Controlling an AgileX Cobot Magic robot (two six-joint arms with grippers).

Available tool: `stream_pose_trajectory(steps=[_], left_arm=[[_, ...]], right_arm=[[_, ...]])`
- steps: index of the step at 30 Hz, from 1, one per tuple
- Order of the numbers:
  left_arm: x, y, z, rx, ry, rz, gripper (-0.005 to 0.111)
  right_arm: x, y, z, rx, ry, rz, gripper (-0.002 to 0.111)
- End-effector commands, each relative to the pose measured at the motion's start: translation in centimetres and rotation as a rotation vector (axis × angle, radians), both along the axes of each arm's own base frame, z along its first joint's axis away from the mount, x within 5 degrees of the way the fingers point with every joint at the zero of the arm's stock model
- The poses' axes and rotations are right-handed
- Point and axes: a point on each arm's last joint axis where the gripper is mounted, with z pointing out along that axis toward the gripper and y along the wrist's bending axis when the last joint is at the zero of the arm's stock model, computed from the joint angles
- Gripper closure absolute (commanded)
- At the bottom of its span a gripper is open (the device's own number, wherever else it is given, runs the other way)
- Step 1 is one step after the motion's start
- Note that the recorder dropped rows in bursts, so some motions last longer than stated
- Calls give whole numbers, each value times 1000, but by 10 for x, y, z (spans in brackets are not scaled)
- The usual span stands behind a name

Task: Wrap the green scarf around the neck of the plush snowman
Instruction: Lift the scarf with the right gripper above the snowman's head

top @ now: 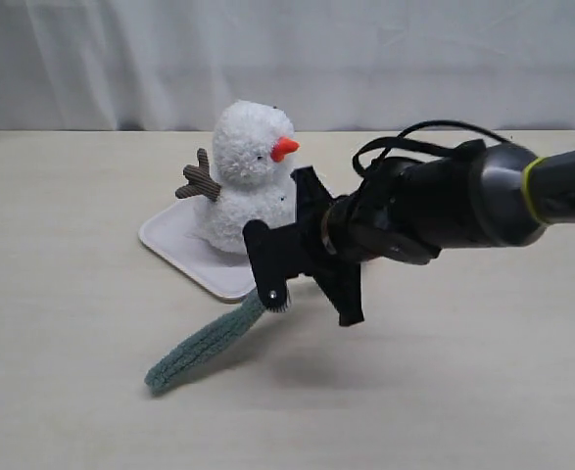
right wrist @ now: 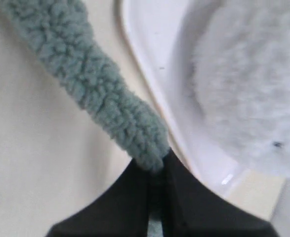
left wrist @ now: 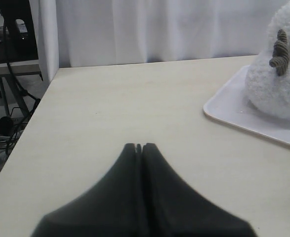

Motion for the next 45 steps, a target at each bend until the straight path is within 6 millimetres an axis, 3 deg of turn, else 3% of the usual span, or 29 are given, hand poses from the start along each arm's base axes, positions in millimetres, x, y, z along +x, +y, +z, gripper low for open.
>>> stream_pose_trajectory(steps=[1,6,13,19,22,28,36,45], left_arm=[[0,0,1,-2,-11,-6,107],[0,0,1,-2,-11,-6,107],[0,0,1,-2,-11,-6,107],[0,0,0,0,-11,-6,107],[0,0,0,0,-11,-6,107],[0,0,0,0,-11,-6,107],[0,0,0,0,-11,-6,107],[0,0,0,0,-11,-6,107]], right_arm=[[-9,-5,61,136,-120,-29,104],[-26,-18,119,322,-205,-120,104],[-54,-38,180,559,-278,-203,104],[-76,-49,219,712,-365,-162,104],[-79,-47,227,770,-403,-115,104],[-65,-25,216,803,-447,18,104],[-24,9,166,609,-466,163,104],[25,44,153,565,-488,180,104]])
